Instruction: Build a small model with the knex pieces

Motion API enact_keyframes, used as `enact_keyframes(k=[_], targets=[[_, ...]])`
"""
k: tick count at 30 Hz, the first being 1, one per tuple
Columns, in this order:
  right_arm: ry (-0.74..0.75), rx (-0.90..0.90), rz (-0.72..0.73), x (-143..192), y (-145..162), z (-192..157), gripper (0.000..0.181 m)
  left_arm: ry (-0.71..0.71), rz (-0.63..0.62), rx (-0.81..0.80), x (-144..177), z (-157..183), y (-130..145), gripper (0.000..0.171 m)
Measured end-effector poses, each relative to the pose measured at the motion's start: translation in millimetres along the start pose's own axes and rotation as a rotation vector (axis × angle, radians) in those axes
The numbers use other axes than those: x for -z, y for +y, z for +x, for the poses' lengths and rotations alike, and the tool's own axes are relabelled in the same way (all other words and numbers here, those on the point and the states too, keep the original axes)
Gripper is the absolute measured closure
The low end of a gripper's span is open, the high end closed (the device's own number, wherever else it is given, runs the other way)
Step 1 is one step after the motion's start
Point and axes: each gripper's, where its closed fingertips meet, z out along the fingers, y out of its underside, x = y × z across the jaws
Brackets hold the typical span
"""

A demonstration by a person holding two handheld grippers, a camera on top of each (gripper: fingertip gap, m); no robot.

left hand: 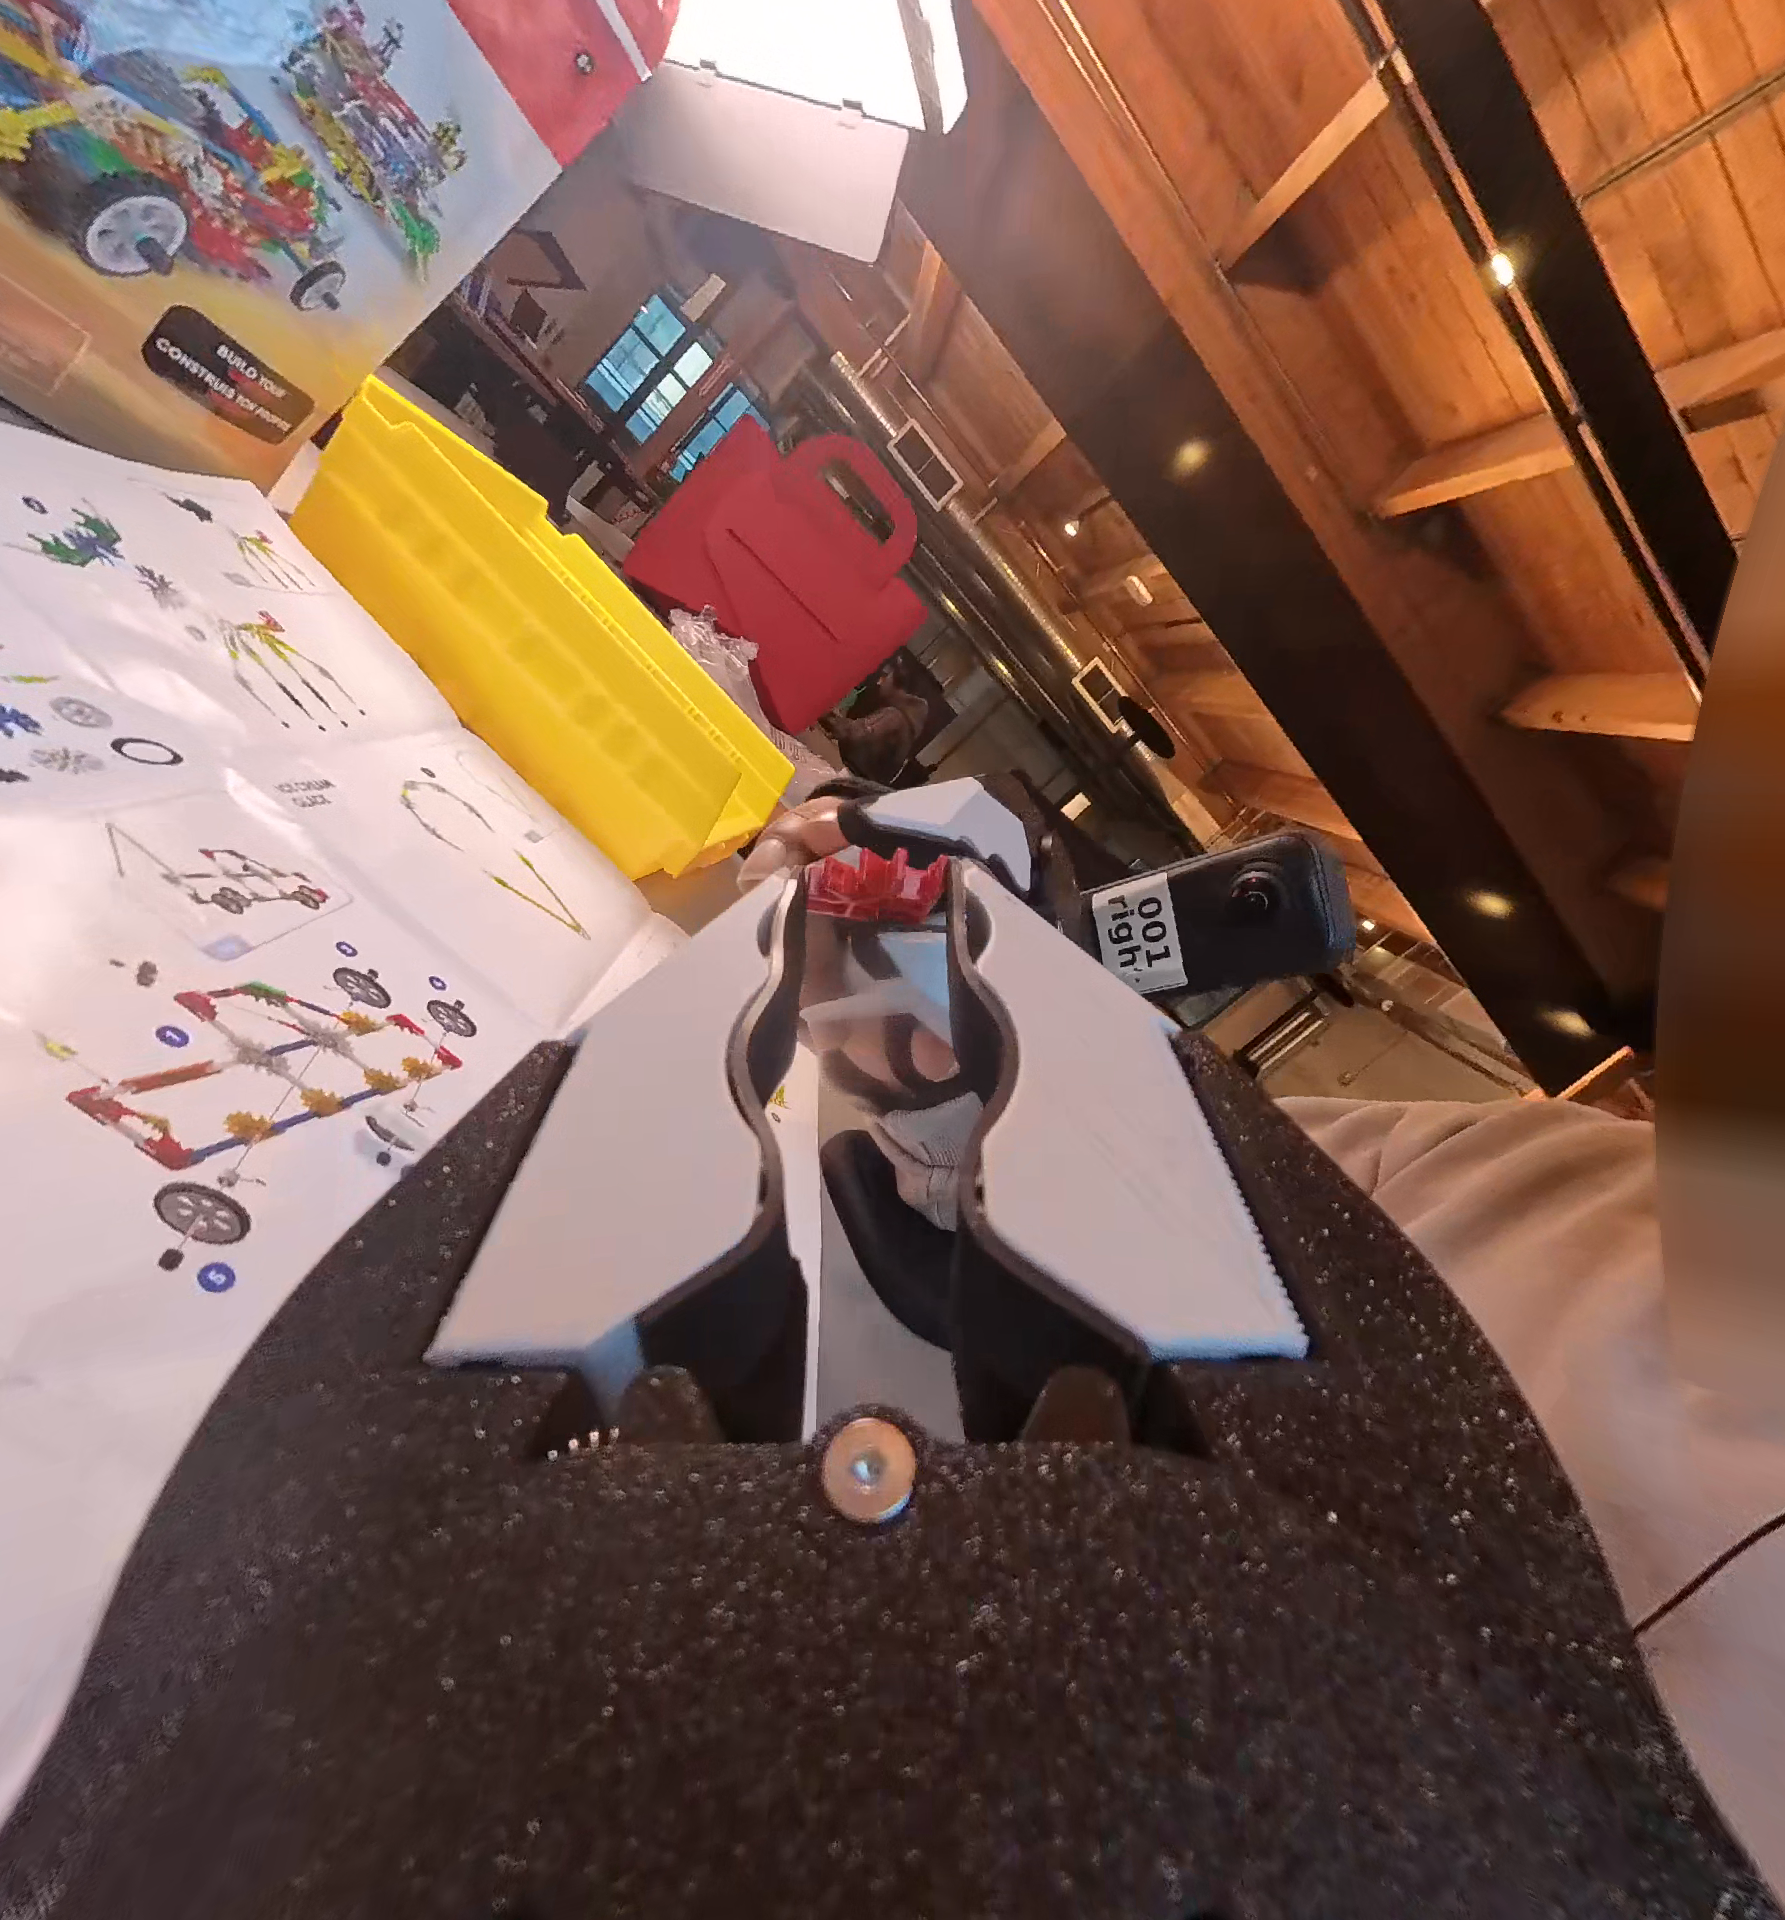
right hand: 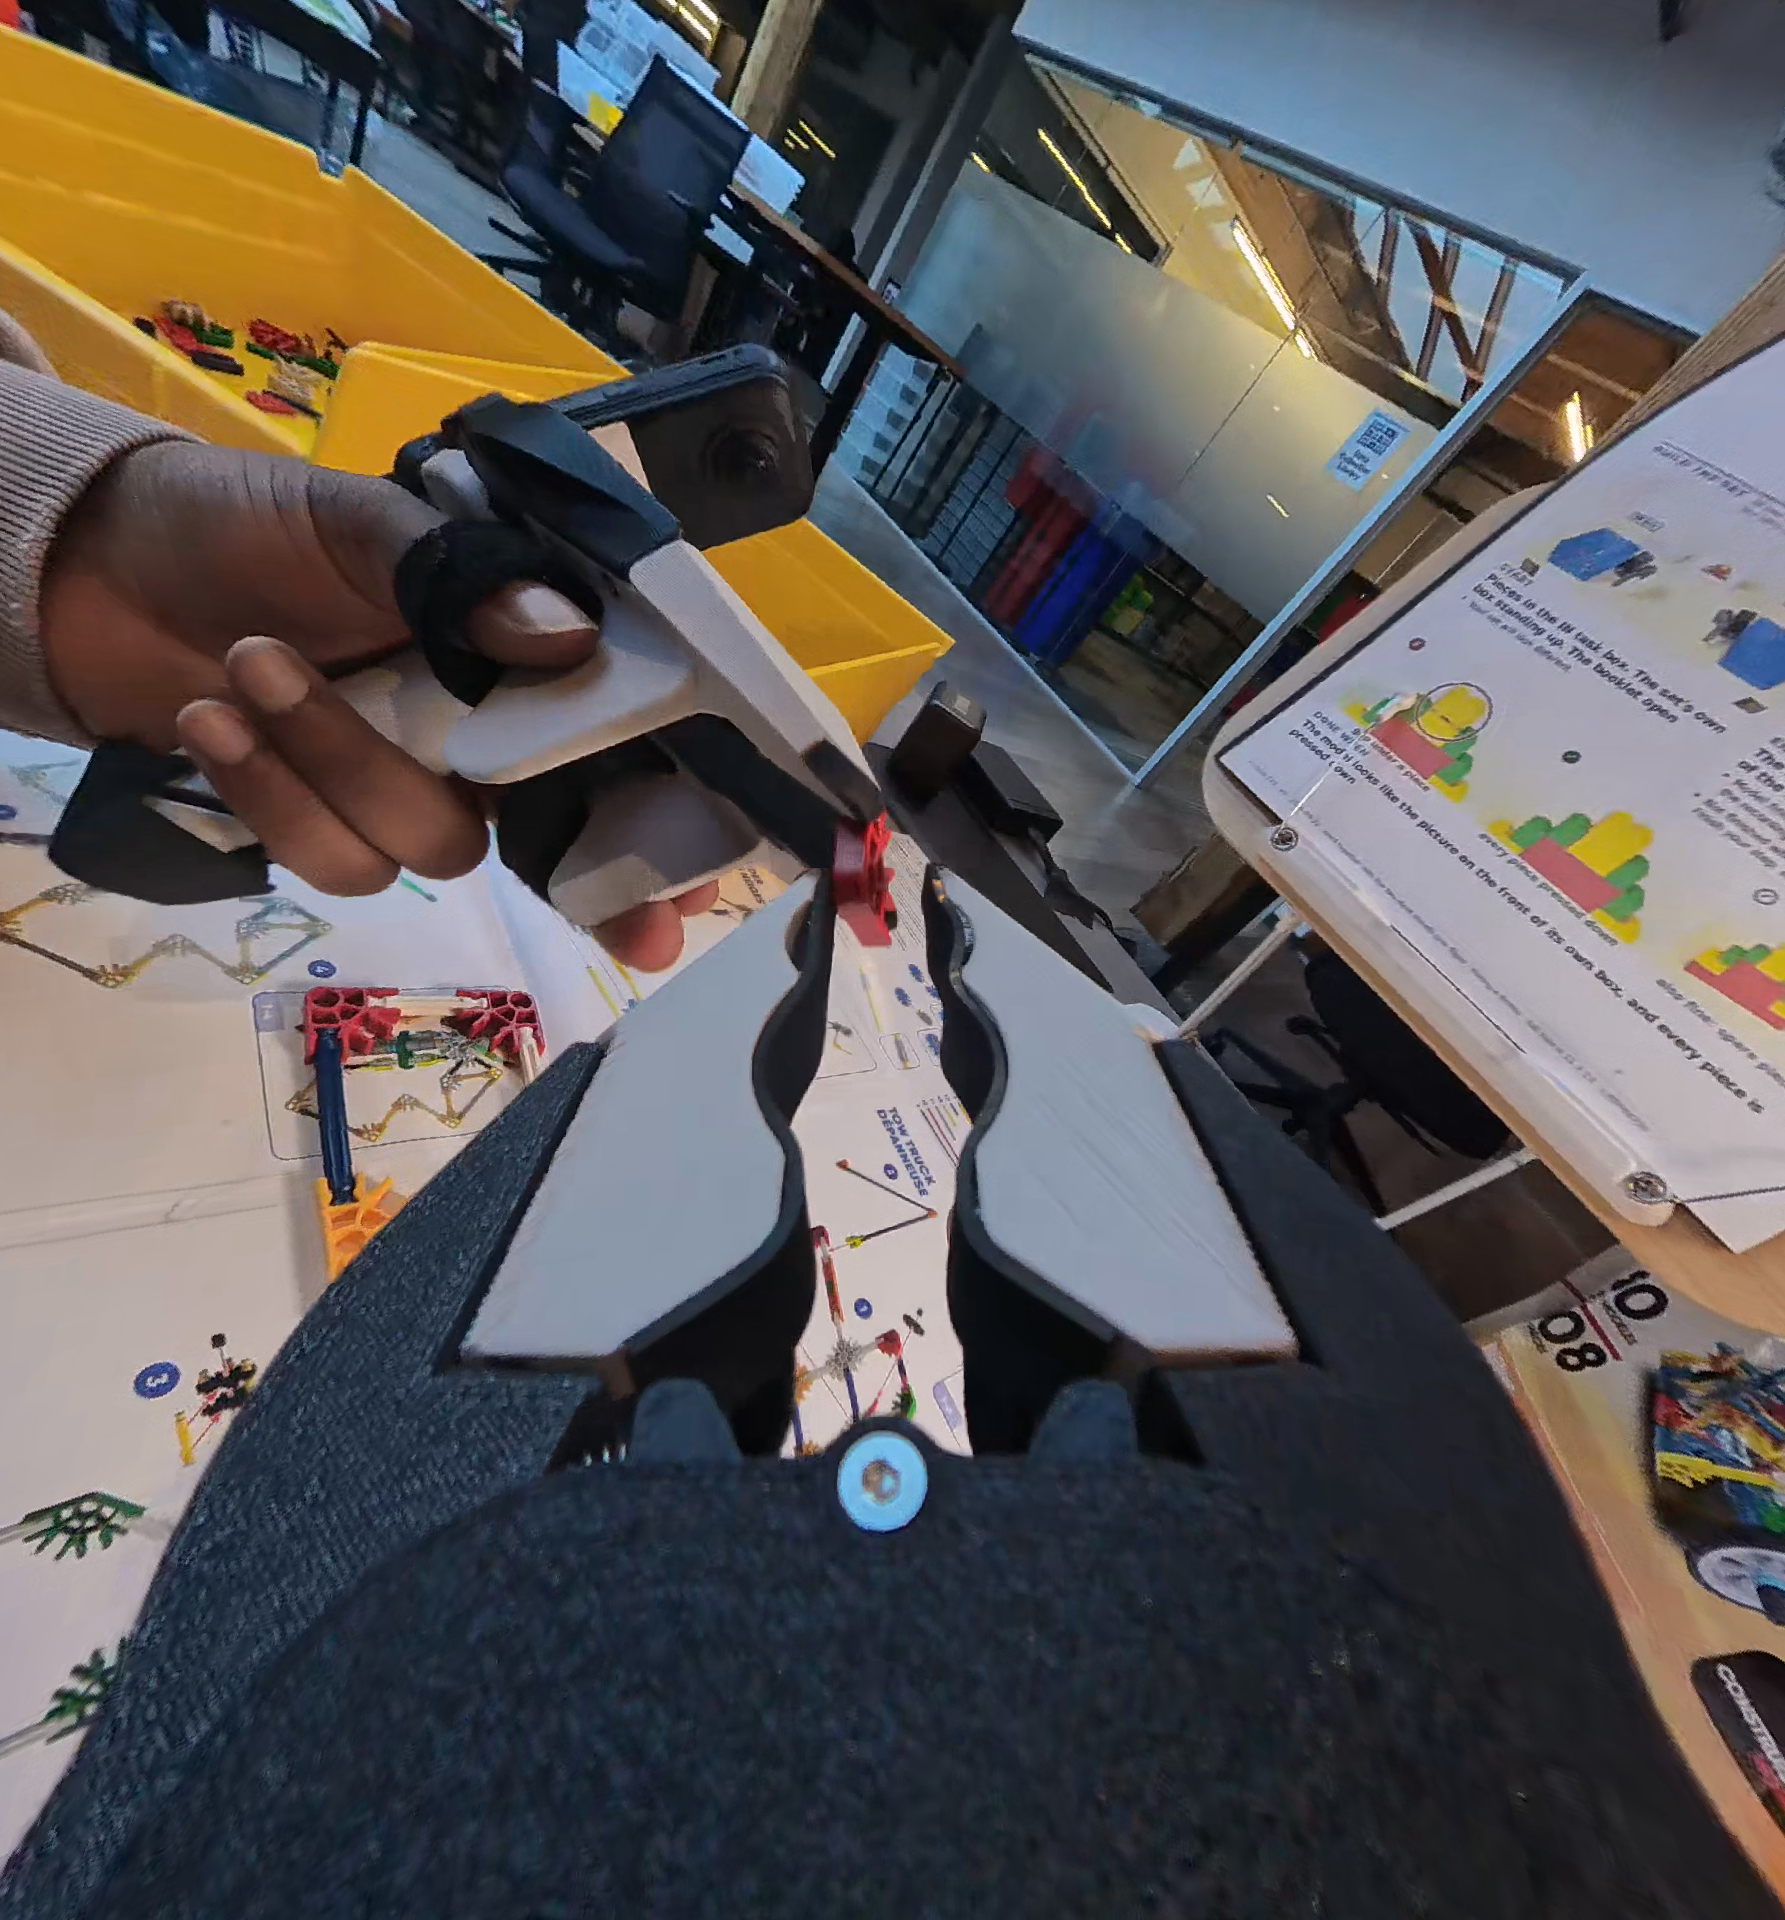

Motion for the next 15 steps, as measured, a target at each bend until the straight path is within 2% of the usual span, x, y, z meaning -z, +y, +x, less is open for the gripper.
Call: enact_keyframes(k=[3,9,12,15], targets=[[0.016,0.029,-0.014,-6,4,-5,0.175,0.006,0.004,0.038,2,-5,3,0.148],[-0.033,-0.024,-0.047,-6,14,-9,0.176,-0.011,-0.034,0.032,3,-13,10,0.149],[-0.077,-0.062,-0.084,-8,24,-18,0.176,-0.070,-0.123,-0.076,8,-23,18,0.149],[-0.136,-0.108,-0.112,-9,31,-27,0.176,-0.142,-0.244,-0.257,16,-30,27,0.147]])
